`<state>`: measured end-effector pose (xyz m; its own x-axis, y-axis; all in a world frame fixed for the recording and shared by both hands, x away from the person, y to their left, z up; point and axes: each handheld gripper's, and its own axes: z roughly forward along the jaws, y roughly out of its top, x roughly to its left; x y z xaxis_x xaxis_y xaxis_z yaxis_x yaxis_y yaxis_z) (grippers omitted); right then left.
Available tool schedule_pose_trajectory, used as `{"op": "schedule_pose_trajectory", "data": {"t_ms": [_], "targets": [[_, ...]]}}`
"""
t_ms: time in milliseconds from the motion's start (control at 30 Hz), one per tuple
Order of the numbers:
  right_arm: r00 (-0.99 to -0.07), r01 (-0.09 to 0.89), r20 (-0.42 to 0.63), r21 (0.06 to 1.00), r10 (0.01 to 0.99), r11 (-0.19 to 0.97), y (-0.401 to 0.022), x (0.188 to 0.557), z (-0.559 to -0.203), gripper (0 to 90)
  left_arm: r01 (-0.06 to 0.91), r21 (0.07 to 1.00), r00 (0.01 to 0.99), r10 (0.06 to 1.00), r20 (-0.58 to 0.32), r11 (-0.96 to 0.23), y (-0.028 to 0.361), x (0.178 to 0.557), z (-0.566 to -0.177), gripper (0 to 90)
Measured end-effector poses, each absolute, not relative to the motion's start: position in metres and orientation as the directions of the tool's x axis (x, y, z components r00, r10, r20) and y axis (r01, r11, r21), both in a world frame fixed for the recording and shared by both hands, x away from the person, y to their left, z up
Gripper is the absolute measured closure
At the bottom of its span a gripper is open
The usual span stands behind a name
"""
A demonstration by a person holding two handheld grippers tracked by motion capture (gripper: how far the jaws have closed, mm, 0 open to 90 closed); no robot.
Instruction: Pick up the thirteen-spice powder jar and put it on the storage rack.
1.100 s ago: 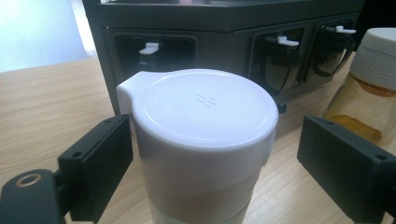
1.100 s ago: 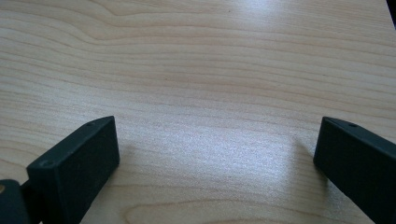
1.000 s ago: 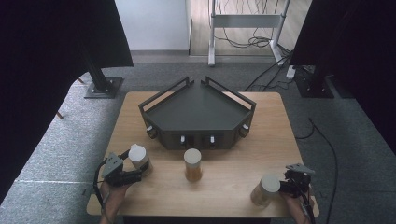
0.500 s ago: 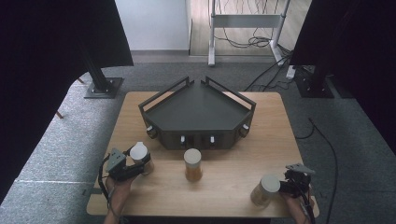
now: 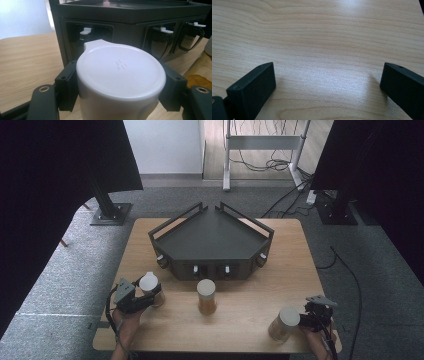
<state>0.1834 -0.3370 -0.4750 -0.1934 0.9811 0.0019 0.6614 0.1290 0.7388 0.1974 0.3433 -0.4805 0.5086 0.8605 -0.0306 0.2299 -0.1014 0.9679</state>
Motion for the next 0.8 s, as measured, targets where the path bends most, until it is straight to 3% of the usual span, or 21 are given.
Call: {"op": "schedule_pose_trajectory", "data": {"t_ms": [800], "targets": [[-0.194,0.661,0.002,0.739,0.981,0.129,-0.337,0.183,-0.475,0.0,0.189,0.976,0.530,0.848,-0.008,-0.110,0.337,0.197,-0.452,30.8]]}}
